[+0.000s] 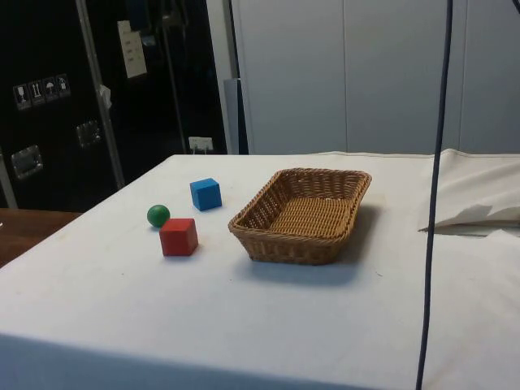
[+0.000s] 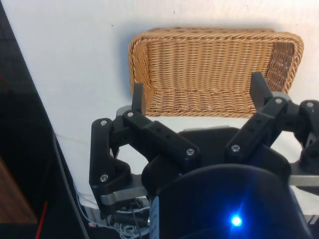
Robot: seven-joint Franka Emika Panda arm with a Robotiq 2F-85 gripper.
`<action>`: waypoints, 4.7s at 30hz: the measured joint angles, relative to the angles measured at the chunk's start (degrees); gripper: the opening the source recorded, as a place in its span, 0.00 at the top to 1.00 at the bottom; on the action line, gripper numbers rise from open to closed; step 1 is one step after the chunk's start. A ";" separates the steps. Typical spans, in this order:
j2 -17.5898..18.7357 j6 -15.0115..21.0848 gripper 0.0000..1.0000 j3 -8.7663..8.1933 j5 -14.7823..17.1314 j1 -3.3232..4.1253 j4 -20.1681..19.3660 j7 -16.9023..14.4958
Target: Place all non-red objects into the basket.
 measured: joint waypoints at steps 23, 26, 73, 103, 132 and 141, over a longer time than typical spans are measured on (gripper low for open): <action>4.24 0.29 0.00 -0.23 0.06 -0.06 3.90 0.00; 4.18 0.17 0.00 -0.34 0.06 -0.11 3.95 -0.06; 7.28 15.18 0.00 -5.21 0.57 -1.09 -4.81 2.23; 12.15 21.37 0.00 -6.42 0.86 -1.32 -5.44 9.91; 17.53 26.18 0.00 -9.00 4.93 -1.72 -5.21 10.83; 19.94 26.81 0.00 -10.14 6.88 -1.95 -4.18 10.94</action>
